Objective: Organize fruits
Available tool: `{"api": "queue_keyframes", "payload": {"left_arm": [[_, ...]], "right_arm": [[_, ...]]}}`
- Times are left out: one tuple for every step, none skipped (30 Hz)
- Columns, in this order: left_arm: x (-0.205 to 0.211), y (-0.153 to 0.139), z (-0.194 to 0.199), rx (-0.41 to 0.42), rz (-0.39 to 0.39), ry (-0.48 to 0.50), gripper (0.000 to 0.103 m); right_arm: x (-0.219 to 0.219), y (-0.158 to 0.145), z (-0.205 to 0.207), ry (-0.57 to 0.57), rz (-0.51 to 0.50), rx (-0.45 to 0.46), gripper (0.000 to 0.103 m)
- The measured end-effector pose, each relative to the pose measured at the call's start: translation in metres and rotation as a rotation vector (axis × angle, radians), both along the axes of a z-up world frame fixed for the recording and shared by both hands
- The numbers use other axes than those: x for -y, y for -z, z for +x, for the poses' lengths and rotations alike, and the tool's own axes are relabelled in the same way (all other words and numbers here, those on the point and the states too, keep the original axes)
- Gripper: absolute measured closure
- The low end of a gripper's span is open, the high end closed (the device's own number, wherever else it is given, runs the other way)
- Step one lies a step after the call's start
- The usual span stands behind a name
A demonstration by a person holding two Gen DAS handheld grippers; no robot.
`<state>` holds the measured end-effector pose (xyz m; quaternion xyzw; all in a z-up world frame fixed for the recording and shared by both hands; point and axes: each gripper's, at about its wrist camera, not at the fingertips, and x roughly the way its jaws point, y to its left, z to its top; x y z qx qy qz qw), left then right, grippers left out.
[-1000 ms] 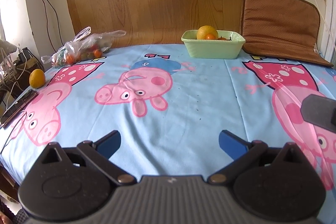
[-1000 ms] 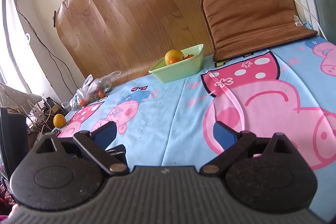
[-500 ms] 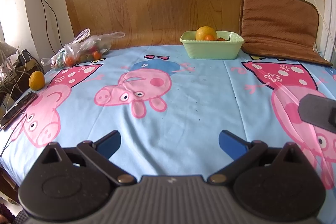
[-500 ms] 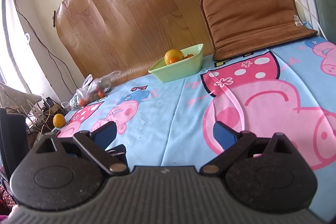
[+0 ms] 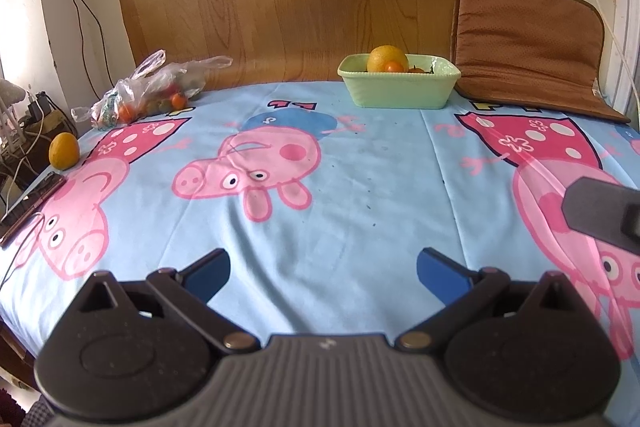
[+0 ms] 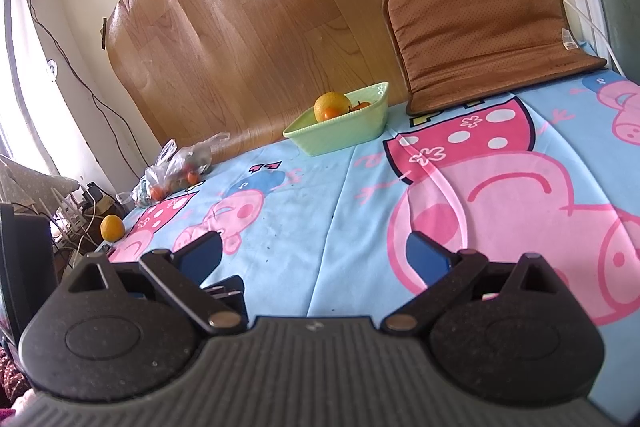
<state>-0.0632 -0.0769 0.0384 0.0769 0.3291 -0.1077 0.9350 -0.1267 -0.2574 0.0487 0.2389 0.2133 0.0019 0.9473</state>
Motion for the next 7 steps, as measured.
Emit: {"api": "queue_keyframes", "payload": {"left_arm": [[-0.0003,0.0005,-0.0001,-0.003,-0.003,0.002,0.000],[-0.0006,0.0007,-0.0003,-0.003,-0.007,0.006,0.000],[-0.0012,0.0006,-0.0008,-0.003,-0.014,0.010,0.000],[-0.0016,0.0003,-0.0012,-0.002,-0.018,0.015,0.000],[-0.0014,0.0000,-0.0015,0.000,-0.019,0.017,0.000],[-0.0011,-0.0001,-0.0019,0.002,-0.019,0.021,0.000],[-0.0008,-0.0002,-0.0020,0.002,-0.020,0.022,0.000]], "right_arm": [[0.0001,-0.0003,0.0001,0.000,0.000,0.000,0.003],[-0.0001,0.0000,-0.0001,0.001,0.000,0.000,0.003],[0.0000,-0.0002,0.0000,0.000,0.000,0.000,0.003],[0.0003,-0.0005,0.0002,0.000,-0.001,0.000,0.003],[-0.0002,-0.0001,0.0000,0.001,-0.001,0.001,0.003],[0.0001,-0.0002,0.0002,0.001,-0.001,0.001,0.003],[0.0004,-0.0001,0.0006,0.000,-0.002,0.001,0.003]]}}
